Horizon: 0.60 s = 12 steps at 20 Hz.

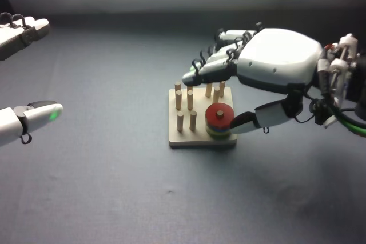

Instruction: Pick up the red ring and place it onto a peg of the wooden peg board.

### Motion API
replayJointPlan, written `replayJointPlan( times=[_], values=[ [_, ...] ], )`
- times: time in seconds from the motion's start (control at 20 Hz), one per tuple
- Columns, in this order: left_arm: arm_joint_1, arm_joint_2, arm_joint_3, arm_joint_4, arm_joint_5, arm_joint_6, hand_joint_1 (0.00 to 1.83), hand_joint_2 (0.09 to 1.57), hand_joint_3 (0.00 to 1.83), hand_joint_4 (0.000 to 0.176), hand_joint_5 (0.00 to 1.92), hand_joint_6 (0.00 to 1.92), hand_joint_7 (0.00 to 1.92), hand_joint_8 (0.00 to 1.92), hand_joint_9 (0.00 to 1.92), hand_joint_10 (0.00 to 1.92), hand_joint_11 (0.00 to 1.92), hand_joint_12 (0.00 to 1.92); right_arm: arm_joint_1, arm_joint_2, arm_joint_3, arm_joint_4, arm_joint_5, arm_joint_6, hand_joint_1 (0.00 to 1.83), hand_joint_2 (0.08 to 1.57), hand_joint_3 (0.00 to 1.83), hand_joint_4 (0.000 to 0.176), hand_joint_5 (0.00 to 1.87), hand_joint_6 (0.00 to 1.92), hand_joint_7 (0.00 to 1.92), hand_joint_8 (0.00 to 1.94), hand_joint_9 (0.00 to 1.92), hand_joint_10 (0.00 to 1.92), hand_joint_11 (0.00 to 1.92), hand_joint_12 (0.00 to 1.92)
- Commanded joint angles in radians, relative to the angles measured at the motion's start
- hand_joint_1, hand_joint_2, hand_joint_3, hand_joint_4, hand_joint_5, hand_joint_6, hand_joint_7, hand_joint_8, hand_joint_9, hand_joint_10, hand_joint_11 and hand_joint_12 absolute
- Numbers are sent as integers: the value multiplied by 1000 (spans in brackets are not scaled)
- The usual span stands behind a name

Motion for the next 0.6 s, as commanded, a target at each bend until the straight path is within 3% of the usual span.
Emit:
replayJointPlan(
  times=[0.0,0.1,0.15,0.25,0.3,0.35,0.5,0.55],
  values=[
    [-6,-2,-2,1,-144,-9,715,1068,0,0,272,1,241,1,207,1,0,562,1,31,-14,60,175,2,1133,950,0,25,488,0,440,0,484,69,74,1170],
    [-3,-1,-10,4,-179,-13,715,1066,0,0,270,2,235,3,190,4,0,506,-48,102,-61,129,294,2,1050,958,1,46,447,0,450,2,472,47,32,1212],
    [-1,1,-16,10,-202,-17,767,1053,0,0,275,2,252,4,192,5,0,483,-101,153,-94,192,389,1,807,980,9,26,423,0,474,9,466,36,1,1201],
    [1,9,-30,24,-243,-21,804,1047,0,0,270,0,252,3,190,3,0,481,-186,236,-141,287,545,-1,815,994,6,16,423,0,472,4,463,24,28,1090],
    [2,12,-37,33,-266,-21,737,1045,0,0,246,0,242,0,197,3,0,560,-234,272,-167,339,629,-2,980,975,0,0,445,1,488,1,499,9,140,826],
    [2,12,-40,38,-282,-23,720,1054,3,26,225,0,207,0,178,0,0,570,-263,283,-180,372,681,-3,967,986,5,0,425,0,500,4,517,13,145,813],
    [2,11,-47,51,-342,-36,714,1071,8,21,170,0,187,0,185,5,0,578,-393,300,-224,501,883,-21,843,1068,1,0,438,2,548,5,596,22,178,914],
    [1,10,-51,59,-353,-41,688,1046,0,84,105,0,140,0,143,0,0,496,-428,300,-236,536,942,-22,688,1199,5,0,488,4,627,8,699,30,269,975]
  ],
)
